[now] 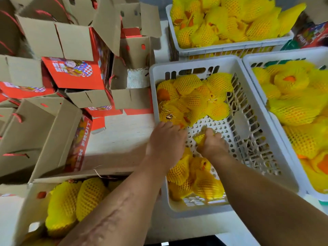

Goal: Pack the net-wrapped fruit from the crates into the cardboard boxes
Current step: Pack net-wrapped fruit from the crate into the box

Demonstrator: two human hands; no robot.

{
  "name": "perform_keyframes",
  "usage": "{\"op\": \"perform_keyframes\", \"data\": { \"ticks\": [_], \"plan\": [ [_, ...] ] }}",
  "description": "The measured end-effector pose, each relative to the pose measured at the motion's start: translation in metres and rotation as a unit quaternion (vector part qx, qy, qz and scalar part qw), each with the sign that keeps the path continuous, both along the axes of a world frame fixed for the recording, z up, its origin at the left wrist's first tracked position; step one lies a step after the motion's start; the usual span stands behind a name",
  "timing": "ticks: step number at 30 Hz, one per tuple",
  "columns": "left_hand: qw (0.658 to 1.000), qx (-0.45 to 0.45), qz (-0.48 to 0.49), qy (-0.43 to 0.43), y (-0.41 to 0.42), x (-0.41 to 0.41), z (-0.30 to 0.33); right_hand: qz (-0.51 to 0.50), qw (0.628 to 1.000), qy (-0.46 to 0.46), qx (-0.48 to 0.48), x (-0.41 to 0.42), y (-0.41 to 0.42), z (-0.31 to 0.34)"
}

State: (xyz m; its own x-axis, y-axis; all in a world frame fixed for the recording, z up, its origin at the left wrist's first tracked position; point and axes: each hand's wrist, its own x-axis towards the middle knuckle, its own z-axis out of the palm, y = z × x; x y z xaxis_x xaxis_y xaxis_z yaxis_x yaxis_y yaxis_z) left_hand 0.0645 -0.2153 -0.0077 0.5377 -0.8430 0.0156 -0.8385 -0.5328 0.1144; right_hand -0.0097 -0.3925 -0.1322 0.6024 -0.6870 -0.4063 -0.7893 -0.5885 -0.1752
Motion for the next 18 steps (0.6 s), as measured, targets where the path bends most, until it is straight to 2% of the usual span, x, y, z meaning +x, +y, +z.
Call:
{"op": "perform_keyframes", "data": {
  "ticks": [2, 4, 7, 9, 12, 14, 16, 18],
  "plan": [
    [1.0, 0.004, 0.0, 0.0, 0.0, 0.001, -0.002, -0.007, 0.998, -0.036, 0.051, -0.003, -0.006, 0.008],
    [1.0, -0.008, -0.004, -0.003, 0.001, 0.002, -0.005, -0.018, 0.983, -0.139, 0.115, 0.0, -0.004, 0.026],
    [0.996, -0.077, -0.001, 0.037, 0.001, 0.002, -0.006, -0.022, 0.94, -0.291, 0.173, 0.01, 0.016, 0.07],
    [0.983, -0.156, 0.006, 0.097, 0.006, 0.002, -0.004, -0.03, 0.906, -0.37, 0.203, 0.009, 0.037, 0.105],
    [0.927, -0.304, 0.0, 0.218, 0.029, -0.011, 0.002, -0.085, 0.849, -0.458, 0.249, -0.004, 0.074, 0.149],
    [0.879, -0.374, 0.005, 0.296, 0.055, -0.026, 0.008, -0.082, 0.824, -0.494, 0.266, -0.013, 0.107, 0.172],
    [0.839, -0.424, 0.05, 0.338, 0.09, -0.038, 0.015, -0.073, 0.801, -0.518, 0.29, -0.017, 0.15, 0.187],
    [0.813, -0.439, 0.093, 0.372, 0.131, -0.045, 0.021, -0.073, 0.792, -0.522, 0.307, -0.017, 0.197, 0.194]
  ]
}}
